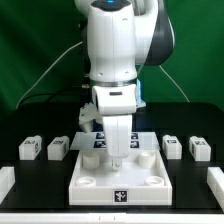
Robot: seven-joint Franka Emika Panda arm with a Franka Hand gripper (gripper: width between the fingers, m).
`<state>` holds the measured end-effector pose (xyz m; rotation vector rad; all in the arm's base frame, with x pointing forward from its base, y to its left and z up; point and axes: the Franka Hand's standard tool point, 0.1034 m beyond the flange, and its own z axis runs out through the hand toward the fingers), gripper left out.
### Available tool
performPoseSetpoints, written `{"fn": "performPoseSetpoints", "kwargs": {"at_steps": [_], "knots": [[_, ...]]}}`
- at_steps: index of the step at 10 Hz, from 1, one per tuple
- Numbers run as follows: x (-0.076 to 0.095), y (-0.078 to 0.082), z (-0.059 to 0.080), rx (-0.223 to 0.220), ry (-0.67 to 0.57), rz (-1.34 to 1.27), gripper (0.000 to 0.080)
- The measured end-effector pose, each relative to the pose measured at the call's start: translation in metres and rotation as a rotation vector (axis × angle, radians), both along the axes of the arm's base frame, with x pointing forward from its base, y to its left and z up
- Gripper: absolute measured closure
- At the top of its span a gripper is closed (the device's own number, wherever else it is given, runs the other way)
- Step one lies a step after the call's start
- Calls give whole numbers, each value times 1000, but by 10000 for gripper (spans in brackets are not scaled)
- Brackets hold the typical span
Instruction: Assemble one leg
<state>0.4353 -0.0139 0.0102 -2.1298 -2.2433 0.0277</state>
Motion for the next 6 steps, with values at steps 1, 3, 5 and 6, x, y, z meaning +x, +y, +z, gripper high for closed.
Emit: {"fn": "performPoseSetpoints", "kwargs": {"at_steps": [1,3,5,6], "knots": [[0,-1,0,0,0,-2,150],[-1,-1,-1,0,2,-4,411],[-1,-2,-1,0,2,-4,619],[-1,-2,-1,0,2,-5,736]]}}
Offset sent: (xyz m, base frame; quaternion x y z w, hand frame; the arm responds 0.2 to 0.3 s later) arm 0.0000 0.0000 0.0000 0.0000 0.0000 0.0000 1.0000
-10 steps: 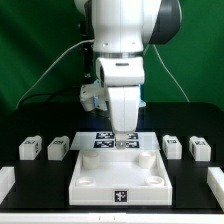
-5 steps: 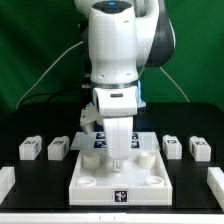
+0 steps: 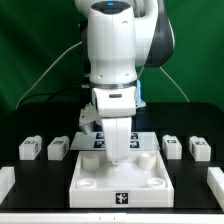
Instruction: Assemble one leg
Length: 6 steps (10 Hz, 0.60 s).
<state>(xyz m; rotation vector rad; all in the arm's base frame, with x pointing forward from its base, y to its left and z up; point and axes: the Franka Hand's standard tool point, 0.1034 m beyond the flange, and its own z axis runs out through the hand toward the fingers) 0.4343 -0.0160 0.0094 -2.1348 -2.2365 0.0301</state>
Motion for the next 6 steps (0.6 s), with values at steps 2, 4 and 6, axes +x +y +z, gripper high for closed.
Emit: {"fn": "performPoseSetpoints", "kwargs": {"at_steps": [2,4,6], "knots": [[2,0,1,0,-7,-1,740],[2,0,1,0,-7,-1,740],[2,0,1,0,-7,-1,740]]}}
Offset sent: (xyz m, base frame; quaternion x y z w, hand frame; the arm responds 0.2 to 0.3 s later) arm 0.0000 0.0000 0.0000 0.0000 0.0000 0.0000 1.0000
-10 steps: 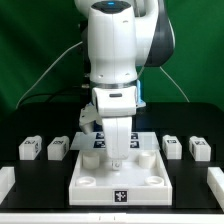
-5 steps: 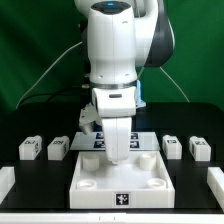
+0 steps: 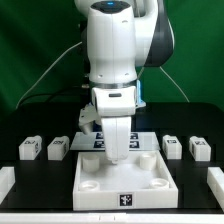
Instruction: Assemble one leg
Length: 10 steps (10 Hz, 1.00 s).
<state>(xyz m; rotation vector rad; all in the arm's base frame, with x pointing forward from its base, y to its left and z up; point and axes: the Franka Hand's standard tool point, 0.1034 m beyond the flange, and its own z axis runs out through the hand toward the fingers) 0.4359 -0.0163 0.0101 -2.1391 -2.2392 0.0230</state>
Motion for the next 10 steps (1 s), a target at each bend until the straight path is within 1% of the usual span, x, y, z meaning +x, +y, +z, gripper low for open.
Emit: {"fn": "performPoseSetpoints", "kwargs": {"at_steps": [2,3,5,6,9,10], "knots": [[1,1,0,0,-2,-3,739],[9,12,3,3,-12,-19,739],[24,40,3,15,-3,-38,739],[33,49,4,21,-3,-33,739],[58,73,5,42,-15,-51,739],[60,77,3,43,-4,-64,739]]}}
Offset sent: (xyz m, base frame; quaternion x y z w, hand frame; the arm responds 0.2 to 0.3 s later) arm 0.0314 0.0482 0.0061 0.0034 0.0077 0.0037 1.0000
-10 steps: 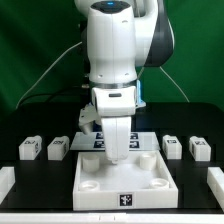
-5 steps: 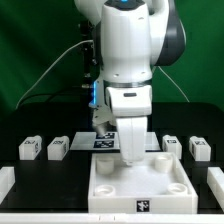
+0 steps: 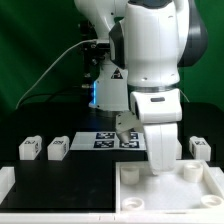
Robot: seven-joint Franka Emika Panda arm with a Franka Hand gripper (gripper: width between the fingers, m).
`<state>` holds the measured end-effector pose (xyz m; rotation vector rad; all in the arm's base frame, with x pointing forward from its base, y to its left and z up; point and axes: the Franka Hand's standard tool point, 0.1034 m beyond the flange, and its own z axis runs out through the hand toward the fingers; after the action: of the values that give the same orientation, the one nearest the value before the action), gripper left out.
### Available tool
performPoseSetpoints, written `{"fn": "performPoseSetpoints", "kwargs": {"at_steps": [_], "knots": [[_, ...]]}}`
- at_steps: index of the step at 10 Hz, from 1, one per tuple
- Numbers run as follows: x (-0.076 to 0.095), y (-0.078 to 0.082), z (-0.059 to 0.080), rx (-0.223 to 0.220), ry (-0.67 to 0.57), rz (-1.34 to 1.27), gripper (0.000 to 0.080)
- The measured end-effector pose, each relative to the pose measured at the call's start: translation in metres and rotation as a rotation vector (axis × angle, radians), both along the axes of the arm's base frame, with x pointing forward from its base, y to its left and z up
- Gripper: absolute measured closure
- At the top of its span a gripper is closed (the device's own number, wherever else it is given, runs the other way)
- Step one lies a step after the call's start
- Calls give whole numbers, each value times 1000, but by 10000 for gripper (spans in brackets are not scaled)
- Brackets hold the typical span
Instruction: Assemble one leg
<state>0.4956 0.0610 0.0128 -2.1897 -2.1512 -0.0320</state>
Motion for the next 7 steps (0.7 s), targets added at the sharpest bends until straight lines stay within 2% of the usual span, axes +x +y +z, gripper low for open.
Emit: {"fn": "performPoseSetpoints", "kwargs": {"at_steps": [4,5,6,7], "knots": [[0,0,-3,-3,17,-27,739],[0,0,-3,-3,19,-28,666],[0,-1,-3,-3,19,-29,666],[0,-1,-4,-3,19,-30,484]]}}
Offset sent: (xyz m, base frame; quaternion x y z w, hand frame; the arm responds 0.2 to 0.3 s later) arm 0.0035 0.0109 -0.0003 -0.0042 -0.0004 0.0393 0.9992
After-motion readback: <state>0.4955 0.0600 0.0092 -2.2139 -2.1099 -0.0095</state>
